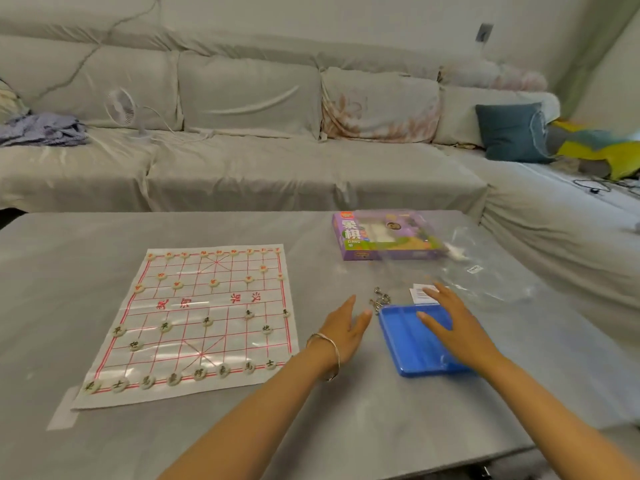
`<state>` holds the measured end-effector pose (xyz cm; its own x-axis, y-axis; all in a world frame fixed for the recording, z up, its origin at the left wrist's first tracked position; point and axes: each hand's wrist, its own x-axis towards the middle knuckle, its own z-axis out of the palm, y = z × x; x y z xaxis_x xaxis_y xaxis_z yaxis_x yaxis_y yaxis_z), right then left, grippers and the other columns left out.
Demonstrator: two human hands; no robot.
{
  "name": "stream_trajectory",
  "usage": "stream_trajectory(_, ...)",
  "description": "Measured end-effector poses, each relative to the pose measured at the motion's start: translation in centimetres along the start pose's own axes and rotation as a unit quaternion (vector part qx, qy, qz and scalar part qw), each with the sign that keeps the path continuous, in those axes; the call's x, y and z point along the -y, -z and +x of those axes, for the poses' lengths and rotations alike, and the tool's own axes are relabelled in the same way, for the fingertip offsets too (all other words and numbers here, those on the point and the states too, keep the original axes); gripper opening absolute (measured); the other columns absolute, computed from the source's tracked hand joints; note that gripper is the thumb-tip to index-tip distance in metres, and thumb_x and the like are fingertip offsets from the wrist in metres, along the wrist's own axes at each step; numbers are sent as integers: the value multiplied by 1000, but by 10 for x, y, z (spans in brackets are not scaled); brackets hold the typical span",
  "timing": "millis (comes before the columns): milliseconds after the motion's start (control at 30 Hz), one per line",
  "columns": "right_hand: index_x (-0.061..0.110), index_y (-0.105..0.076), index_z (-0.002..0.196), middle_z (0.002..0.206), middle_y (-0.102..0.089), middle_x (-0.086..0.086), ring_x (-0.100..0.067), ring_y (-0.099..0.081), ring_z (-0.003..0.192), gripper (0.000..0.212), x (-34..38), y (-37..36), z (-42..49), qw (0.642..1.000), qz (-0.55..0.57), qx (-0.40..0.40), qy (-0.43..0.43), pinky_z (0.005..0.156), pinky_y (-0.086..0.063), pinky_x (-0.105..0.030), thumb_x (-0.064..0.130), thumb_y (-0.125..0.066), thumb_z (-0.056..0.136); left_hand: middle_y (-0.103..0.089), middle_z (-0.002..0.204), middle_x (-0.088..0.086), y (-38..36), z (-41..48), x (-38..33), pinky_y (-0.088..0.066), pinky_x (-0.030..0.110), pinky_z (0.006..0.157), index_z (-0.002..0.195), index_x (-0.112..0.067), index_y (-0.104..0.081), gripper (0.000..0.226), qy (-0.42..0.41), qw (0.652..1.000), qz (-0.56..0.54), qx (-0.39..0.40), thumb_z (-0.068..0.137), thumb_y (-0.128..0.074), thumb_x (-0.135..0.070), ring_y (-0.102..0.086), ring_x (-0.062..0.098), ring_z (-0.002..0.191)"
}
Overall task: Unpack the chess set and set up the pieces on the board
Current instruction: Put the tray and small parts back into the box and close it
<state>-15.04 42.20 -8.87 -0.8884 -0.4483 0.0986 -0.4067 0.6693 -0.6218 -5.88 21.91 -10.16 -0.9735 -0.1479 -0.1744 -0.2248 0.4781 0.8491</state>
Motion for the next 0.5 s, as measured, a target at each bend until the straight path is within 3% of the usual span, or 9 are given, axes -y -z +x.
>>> stream_trajectory(133, 19, -35, 141, 149, -31, 4, -14, -30, 137, 62, -39, 16, -17, 993, 68, -24, -98, 109, -23, -27, 33, -61, 87, -19, 154, 3, -43, 5, -15, -17, 30, 112, 147, -14, -13, 62, 36, 998, -41, 29, 97, -27, -47, -20, 20, 141)
stream_trajectory(233, 14, -34, 141, 134, -40, 9, -12, -39, 128, 59, -57, 19, -27, 978, 151, -29, -143, 100, -27, -21, 28, -59, 90, -42, 140, 3, -63, 7, -22, -32, 29, 104, 139, -14, -29, 50, 24, 998, -64, 16, 97, -35, -42, -40, 23, 129)
stream_trajectory(300, 12, -33, 142, 138, -42, 3, -17, -38, 131, 61, -65, 18, -26, 969, 185, -34, -161, 97, -28, -21, 24, -61, 89, -48, 133, 0, -73, 9, -22, -39, 35, 104, 136, -19, -32, 50, 13, 997, -77, -11, 94, -40, -44, -46, 22, 123)
stream_trajectory(367, 11, -35, 141, 144, -40, -5, -19, -39, 132, 63, -70, 19, -24, 957, 220, -68, -177, 98, -31, -24, 22, -65, 86, -46, 135, -4, -84, 13, -20, -39, 36, 105, 139, -23, -29, 52, -1, 995, -95, -34, 94, -43, -43, -46, 18, 124)
stream_trajectory(500, 12, -47, 133, 132, -52, -2, -11, -48, 112, 52, -57, 21, -20, 942, 271, -132, -145, 92, -38, -23, 18, -67, 85, -32, 144, -6, -86, 5, -28, -36, 39, 108, 145, -25, -16, 65, -1, 973, -207, -98, 91, -51, -37, -38, 17, 130)
